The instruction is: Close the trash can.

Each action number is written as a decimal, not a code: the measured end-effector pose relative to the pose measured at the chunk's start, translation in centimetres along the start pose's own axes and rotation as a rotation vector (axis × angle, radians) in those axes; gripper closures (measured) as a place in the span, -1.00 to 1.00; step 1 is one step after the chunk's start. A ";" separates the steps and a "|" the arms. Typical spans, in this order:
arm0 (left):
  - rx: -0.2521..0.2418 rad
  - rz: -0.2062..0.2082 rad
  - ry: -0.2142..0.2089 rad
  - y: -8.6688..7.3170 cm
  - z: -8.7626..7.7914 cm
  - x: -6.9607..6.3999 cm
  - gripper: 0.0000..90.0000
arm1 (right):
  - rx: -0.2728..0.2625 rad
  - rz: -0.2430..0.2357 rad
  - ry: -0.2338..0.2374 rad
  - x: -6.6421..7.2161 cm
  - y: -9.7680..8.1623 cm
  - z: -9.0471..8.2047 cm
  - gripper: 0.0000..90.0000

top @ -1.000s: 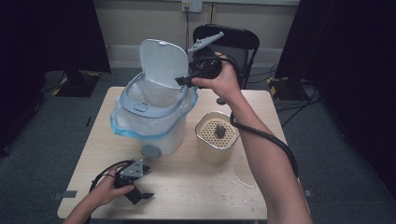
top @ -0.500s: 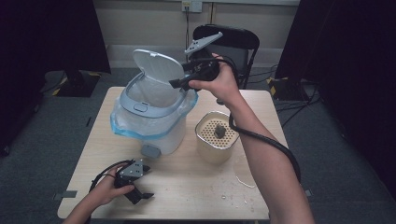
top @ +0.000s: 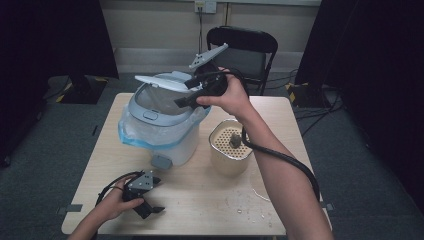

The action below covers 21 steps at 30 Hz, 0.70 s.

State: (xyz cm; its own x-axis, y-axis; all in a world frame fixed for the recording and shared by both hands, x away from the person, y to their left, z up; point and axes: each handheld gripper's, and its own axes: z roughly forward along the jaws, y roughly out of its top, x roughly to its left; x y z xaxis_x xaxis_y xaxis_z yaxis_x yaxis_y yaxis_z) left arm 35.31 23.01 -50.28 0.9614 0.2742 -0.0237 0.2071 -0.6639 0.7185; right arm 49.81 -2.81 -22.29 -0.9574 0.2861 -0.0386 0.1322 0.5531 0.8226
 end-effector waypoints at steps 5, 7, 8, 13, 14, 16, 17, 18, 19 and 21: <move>0.001 0.000 0.001 0.0 0.0 0.0 -1.00 | -0.010 0.015 0.031 0.0 -0.1 0.2 -0.43; 0.001 0.000 0.001 0.0 0.0 0.0 -1.00 | -0.009 0.016 0.052 0.1 -0.2 0.2 -0.42; 0.001 0.000 0.001 0.0 0.0 0.0 -1.00 | -0.009 0.016 0.057 0.1 -0.2 0.3 -0.41; 0.000 0.000 0.000 0.0 0.0 0.0 -1.00 | 0.000 0.025 0.095 0.4 -0.6 0.7 -0.18; 0.001 0.000 0.000 0.0 0.0 0.0 -1.00 | 0.006 0.027 0.096 0.5 -0.6 0.8 -0.12; 0.000 0.000 0.000 0.0 0.0 0.0 -1.00 | 0.005 0.034 0.108 0.5 -0.7 0.8 0.04; 0.000 0.001 0.000 0.0 0.0 0.0 -1.00 | 0.002 0.040 0.099 0.4 -0.7 0.8 0.11; 0.000 0.000 0.000 0.0 0.0 0.0 -1.00 | 0.002 0.049 0.093 0.4 -0.6 0.8 0.16; 0.000 0.001 0.001 0.0 0.0 0.0 -1.00 | 0.005 0.052 0.089 0.3 -0.6 0.8 0.21; -0.001 0.000 0.003 0.0 0.0 0.0 -1.00 | 0.008 0.056 0.073 0.3 -0.5 0.8 0.33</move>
State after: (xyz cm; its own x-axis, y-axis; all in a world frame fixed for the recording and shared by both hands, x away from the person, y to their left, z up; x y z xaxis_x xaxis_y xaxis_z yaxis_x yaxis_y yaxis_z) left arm 35.30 23.00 -50.29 0.9608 0.2763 -0.0215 0.2069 -0.6636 0.7189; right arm 49.68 -2.41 -23.19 -0.9647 0.2588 0.0490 0.1875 0.5439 0.8179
